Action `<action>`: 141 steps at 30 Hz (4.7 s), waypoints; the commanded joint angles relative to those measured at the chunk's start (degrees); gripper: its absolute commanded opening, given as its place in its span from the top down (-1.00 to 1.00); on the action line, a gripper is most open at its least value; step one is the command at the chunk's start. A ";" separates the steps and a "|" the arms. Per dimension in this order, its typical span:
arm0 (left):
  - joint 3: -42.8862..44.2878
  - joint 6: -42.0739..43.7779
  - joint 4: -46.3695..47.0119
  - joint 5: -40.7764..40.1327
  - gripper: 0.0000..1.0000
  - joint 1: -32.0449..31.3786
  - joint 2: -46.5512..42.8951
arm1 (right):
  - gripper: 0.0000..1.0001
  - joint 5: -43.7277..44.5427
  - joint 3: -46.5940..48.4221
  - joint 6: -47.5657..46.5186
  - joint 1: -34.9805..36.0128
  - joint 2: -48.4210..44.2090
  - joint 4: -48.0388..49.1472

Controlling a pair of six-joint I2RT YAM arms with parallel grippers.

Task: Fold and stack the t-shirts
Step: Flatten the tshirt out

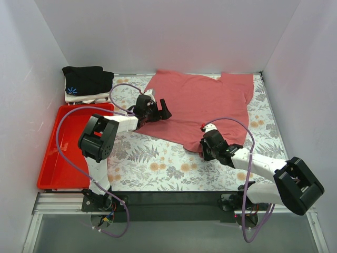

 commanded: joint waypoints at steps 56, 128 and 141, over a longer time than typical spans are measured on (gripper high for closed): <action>-6.30 0.46 -6.26 0.33 -0.78 5.98 -4.58 | -0.35 7.58 18.71 -5.85 -19.64 -9.52 -10.95; -9.48 0.46 -6.61 0.85 -0.78 10.30 -6.51 | 0.00 -32.35 19.85 -11.31 -53.94 20.81 3.75; -9.92 0.46 -7.05 0.68 -0.78 10.65 -7.48 | 0.02 -30.26 20.46 -11.39 -49.37 26.27 4.90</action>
